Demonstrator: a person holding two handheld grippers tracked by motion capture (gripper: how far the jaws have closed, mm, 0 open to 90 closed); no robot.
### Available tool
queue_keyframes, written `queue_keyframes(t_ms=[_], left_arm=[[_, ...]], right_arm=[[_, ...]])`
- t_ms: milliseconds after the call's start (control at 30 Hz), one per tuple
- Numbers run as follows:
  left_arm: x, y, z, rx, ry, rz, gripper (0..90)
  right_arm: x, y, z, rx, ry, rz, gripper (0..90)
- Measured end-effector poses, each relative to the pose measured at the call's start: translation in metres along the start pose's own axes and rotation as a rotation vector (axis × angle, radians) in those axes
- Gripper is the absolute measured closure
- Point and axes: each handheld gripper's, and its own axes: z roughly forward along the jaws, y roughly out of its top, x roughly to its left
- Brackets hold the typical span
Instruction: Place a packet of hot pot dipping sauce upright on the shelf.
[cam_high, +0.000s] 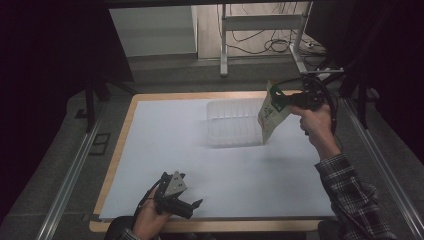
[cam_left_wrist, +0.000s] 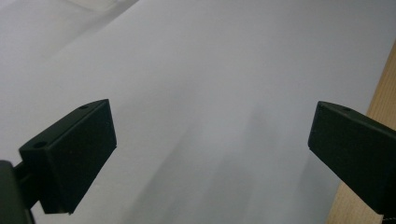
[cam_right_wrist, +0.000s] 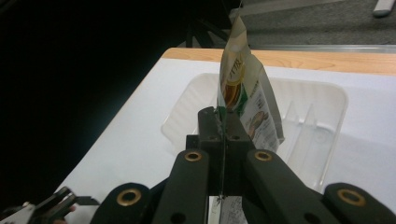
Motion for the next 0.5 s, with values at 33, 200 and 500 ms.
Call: queue_keyframes(t_ms=[33, 200, 500], left_arm=[[0.0, 0.0, 0.0, 0.0, 0.001, 0.001, 0.8], [0.0, 0.0, 0.0, 0.0, 0.001, 0.003, 0.8], [0.0, 0.0, 0.0, -0.001, 0.001, 0.005, 0.8]], right_arm=[[-0.001, 0.001, 0.002, 0.0, -0.003, 0.001, 89.2], [-0.008, 0.005, 0.012, -0.006, -0.014, 0.012, 89.2], [-0.018, 0.014, 0.029, -0.002, -0.051, 0.016, 89.2]])
